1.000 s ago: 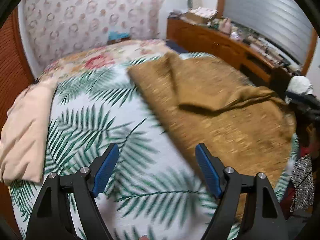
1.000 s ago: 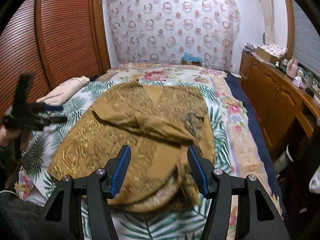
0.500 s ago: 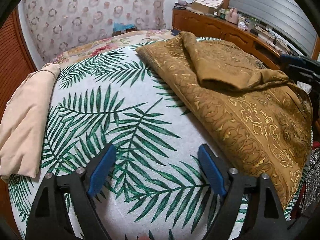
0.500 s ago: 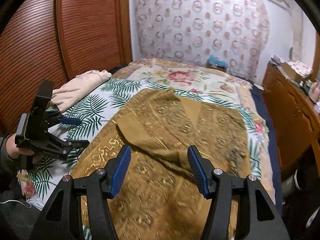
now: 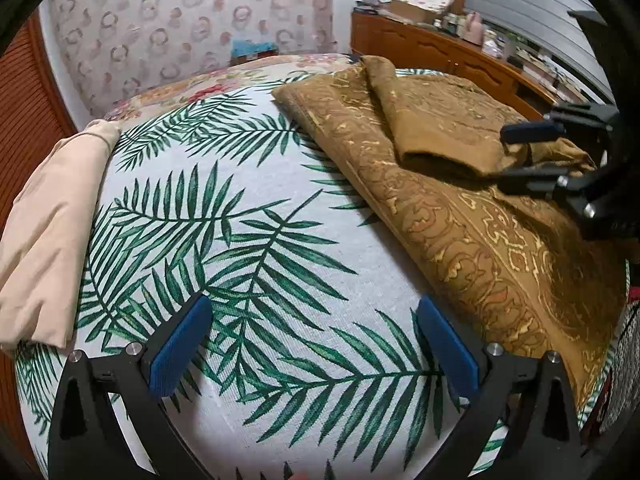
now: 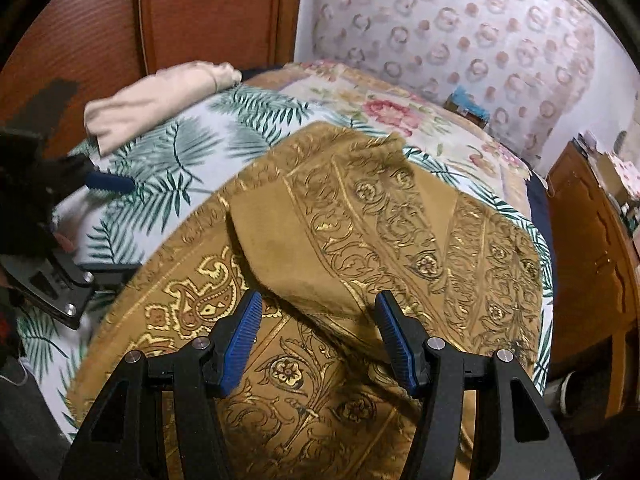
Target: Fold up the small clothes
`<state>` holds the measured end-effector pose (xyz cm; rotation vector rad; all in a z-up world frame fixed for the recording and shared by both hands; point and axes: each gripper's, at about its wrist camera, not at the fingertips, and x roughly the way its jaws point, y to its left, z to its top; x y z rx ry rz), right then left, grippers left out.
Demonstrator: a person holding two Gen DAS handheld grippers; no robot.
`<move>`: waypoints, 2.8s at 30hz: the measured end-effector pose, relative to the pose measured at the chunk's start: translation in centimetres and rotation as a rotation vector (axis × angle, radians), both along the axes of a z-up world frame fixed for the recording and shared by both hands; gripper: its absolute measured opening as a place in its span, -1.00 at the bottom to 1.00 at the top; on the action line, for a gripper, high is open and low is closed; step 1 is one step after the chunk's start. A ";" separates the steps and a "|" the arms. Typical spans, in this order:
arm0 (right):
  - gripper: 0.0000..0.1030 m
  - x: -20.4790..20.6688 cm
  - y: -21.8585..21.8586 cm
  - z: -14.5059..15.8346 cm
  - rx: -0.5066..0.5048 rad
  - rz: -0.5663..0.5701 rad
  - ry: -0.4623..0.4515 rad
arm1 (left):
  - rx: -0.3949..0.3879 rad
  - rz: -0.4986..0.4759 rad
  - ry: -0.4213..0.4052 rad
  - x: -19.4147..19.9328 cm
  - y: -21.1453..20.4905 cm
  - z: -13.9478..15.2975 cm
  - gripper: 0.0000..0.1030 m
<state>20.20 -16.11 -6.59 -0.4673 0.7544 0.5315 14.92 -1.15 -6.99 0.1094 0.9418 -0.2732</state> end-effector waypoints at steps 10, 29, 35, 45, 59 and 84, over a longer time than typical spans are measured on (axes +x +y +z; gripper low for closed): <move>0.05 1.4 0.9 -1.6 -0.055 0.020 0.025 | -0.156 0.066 -0.191 -0.1 1.3 3.5 1.00; -0.86 5.5 -7.7 6.0 0.080 -0.212 -0.094 | -0.173 -0.029 -0.134 2.5 -2.1 2.4 1.00; -0.86 9.1 -11.7 5.9 0.147 -0.355 -0.051 | -0.119 -0.070 -0.092 2.4 -3.6 1.7 1.00; -0.93 11.8 -11.8 4.4 0.177 -0.436 0.001 | -0.048 -0.064 0.001 2.9 -5.0 0.4 1.00; -0.34 2.2 -14.2 5.1 0.249 -0.370 -0.044 | -0.048 -0.061 0.006 2.9 -4.9 0.2 1.00; -0.86 -9.7 -13.3 1.0 0.248 -0.330 -0.035 | -0.113 -0.124 -0.174 -3.2 -4.9 6.5 0.92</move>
